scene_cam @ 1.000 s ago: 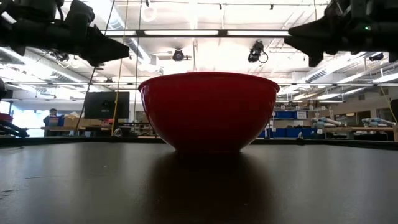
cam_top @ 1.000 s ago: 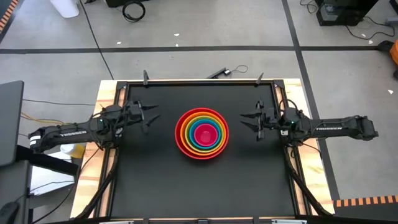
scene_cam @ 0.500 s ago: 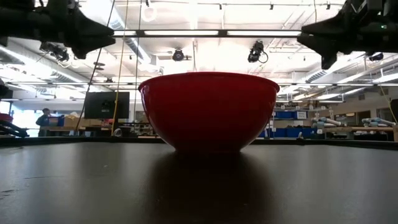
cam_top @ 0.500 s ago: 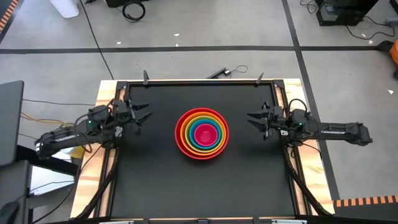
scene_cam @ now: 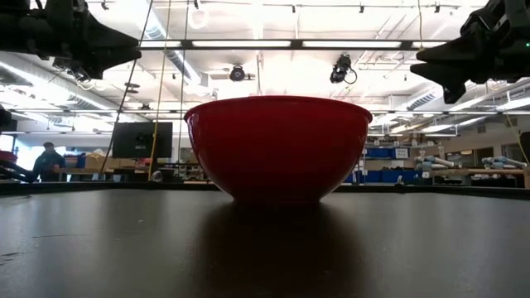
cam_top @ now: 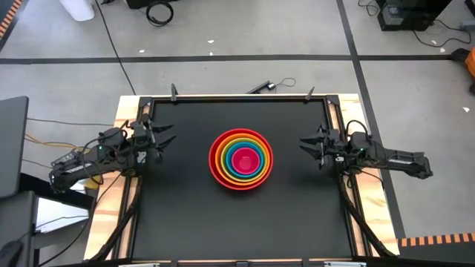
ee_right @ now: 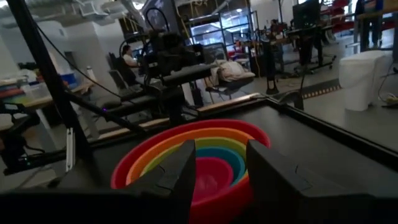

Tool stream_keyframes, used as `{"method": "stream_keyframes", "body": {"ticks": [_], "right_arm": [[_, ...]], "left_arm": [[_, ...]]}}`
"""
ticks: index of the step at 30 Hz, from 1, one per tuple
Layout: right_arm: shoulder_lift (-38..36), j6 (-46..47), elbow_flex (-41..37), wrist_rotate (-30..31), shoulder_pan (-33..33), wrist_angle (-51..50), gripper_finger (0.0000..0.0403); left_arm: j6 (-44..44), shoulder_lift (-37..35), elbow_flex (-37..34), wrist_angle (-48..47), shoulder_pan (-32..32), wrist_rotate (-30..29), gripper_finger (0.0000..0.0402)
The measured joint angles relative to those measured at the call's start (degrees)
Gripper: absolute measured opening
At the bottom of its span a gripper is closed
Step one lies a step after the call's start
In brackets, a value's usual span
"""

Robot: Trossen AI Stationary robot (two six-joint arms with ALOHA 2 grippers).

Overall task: Nest bowls inside each other
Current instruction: Return to Home Position

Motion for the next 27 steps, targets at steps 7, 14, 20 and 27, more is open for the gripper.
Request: {"method": "stream_keyframes", "body": {"ticks": [7, 14, 20, 27], "right_arm": [[-2.12, 2.2, -2.98, -1.79, 0.0, 1.11, 0.0149], [-1.99, 3.3, -4.35, -2.18, 0.0, 2.97, 0.0149], [-2.03, 1.11, -4.36, -2.18, 0.0, 5.18, 0.0149], [-2.03, 0.46, -4.37, 0.15, -0.37, 5.69, 0.0149]], "left_arm": [[-0.71, 0.1, -2.92, 3.53, 0.0, 0.01, 0.0213], [-0.87, 0.16, -8.9, 13.94, 0.0, 0.01, 0.0213], [-1.44, 0.24, -9.33, 14.36, 0.0, -0.01, 0.0213], [-5.68, 4.18, -9.31, 15.0, -0.29, 0.04, 0.0212]]}}
